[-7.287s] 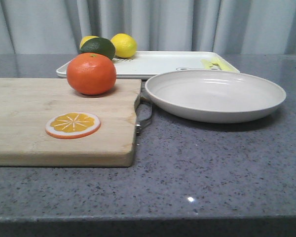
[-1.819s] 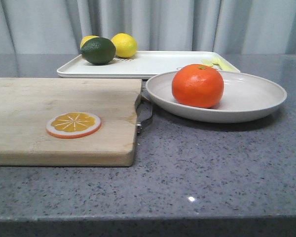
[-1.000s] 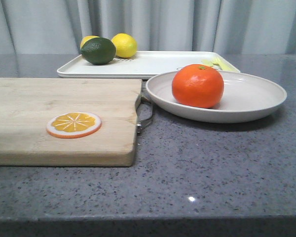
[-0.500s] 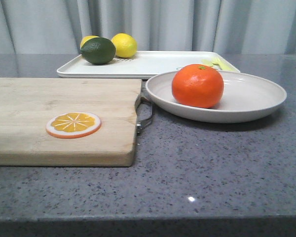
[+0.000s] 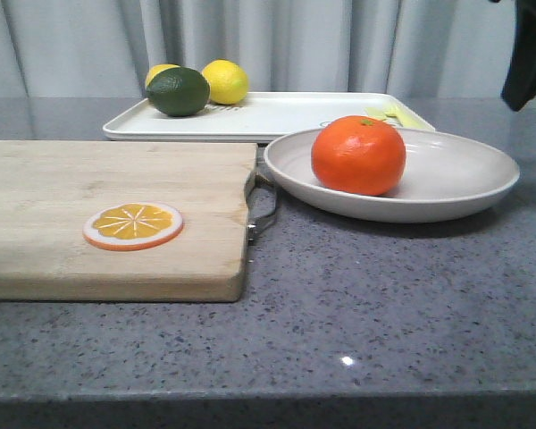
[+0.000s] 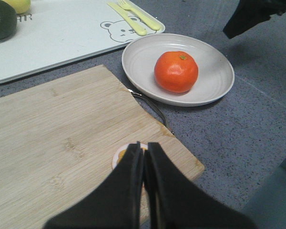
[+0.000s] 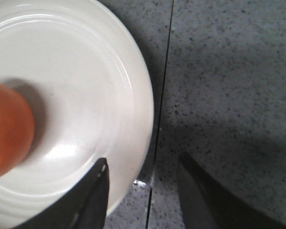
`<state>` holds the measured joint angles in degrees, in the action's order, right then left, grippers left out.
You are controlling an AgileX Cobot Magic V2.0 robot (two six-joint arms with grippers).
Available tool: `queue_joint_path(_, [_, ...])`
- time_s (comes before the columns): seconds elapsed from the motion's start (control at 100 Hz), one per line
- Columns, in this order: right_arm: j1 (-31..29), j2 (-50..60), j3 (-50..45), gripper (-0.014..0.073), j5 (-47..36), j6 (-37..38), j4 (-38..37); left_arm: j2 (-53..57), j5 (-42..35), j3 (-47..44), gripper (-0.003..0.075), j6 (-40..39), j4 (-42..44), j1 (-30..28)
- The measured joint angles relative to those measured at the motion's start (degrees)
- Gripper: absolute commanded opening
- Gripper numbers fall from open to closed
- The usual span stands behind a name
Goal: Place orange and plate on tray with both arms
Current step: 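Lower the right gripper to the plate rim nearest it and grip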
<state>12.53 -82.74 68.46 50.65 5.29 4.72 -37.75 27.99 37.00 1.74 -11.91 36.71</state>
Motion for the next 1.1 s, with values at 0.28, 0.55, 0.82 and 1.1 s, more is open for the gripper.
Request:
queue_joint_path(0.28, [0.0, -8.9, 3.7, 0.0356, 0.5, 0.0, 0.0, 0.0, 0.0, 0.0, -0.002, 0.0, 0.0, 0.0])
queue_joint_path(0.55, [0.0, -11.5, 3.7, 0.0267, 0.3, 0.0, 0.0, 0.0, 0.0, 0.0, -0.002, 0.0, 0.0, 0.0])
queue_joint_path(0.82, [0.0, -12.5, 4.0, 0.0025, -0.2, 0.1, 1.5, 0.0, 0.0, 0.0, -0.002, 0.0, 0.0, 0.0])
queue_joint_path(1.1, [0.0, -12.5, 4.1, -0.0068, -0.5, 0.5, 2.1, 0.0, 0.0, 0.0, -0.002, 0.0, 0.0, 0.0])
